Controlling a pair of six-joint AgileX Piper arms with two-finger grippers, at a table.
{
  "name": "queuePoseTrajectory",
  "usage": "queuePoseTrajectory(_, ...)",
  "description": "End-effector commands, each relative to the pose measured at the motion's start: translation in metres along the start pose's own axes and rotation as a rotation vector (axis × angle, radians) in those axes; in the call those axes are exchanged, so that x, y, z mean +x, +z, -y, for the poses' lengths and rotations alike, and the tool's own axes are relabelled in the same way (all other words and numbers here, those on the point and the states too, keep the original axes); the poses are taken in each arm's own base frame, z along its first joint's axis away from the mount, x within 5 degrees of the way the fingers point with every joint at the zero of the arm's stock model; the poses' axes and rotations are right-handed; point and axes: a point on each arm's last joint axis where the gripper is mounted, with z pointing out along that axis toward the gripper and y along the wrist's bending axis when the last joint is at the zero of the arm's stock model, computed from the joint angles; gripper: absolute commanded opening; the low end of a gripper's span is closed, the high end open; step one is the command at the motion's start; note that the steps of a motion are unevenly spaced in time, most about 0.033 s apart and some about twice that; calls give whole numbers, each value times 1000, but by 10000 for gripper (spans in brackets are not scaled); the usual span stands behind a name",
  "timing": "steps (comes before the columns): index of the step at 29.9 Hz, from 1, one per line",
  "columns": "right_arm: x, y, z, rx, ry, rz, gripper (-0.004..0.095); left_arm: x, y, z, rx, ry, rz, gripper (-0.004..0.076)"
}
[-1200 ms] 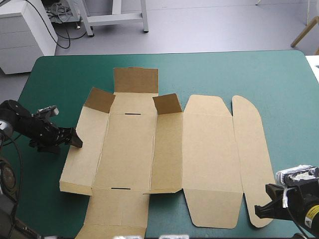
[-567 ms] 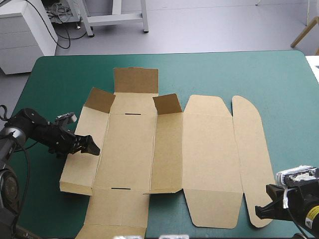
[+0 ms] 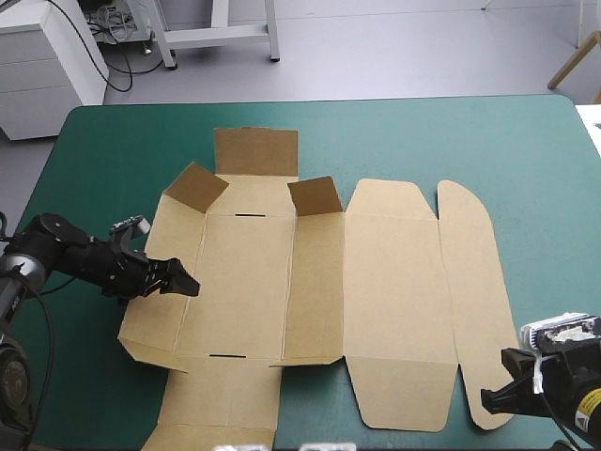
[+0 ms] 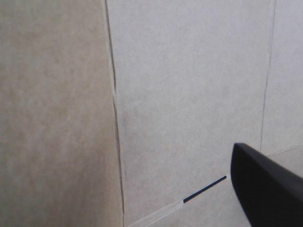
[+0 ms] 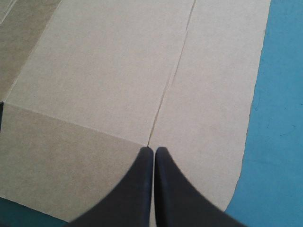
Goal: Fold the box
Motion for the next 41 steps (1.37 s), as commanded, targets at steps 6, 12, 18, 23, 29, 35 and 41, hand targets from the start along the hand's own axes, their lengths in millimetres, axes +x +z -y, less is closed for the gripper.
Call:
queuePoseTrajectory(6, -9, -3, -1, -1, -9, 53, -4, -1, -11, 13, 36, 19, 57, 134)
queuePoseTrajectory(12, -9, -3, -1, -1, -9, 53, -4, -1, -11, 13, 35, 22, 47, -10)
queuePoseTrajectory(18, -8, -3, -3, -26, 5, 45, -4, -1, -17, 14, 3, 94, 11, -10)
queuePoseTrajectory(23, -7, -3, -4, -41, 14, 40, -4, -12, -28, 26, -128, 231, -15, -10)
queuePoseTrajectory(29, -7, -3, -4, -42, 15, 39, -4, -31, -35, 71, -318, 445, -7, -10)
queuePoseTrajectory(35, -7, -3, -5, -45, 16, 39, -4, -50, -44, 116, -542, 707, 106, -10)
queuePoseTrajectory(41, -7, -4, -6, -63, 26, 33, -4, -63, -40, 155, -704, 961, 204, -10)
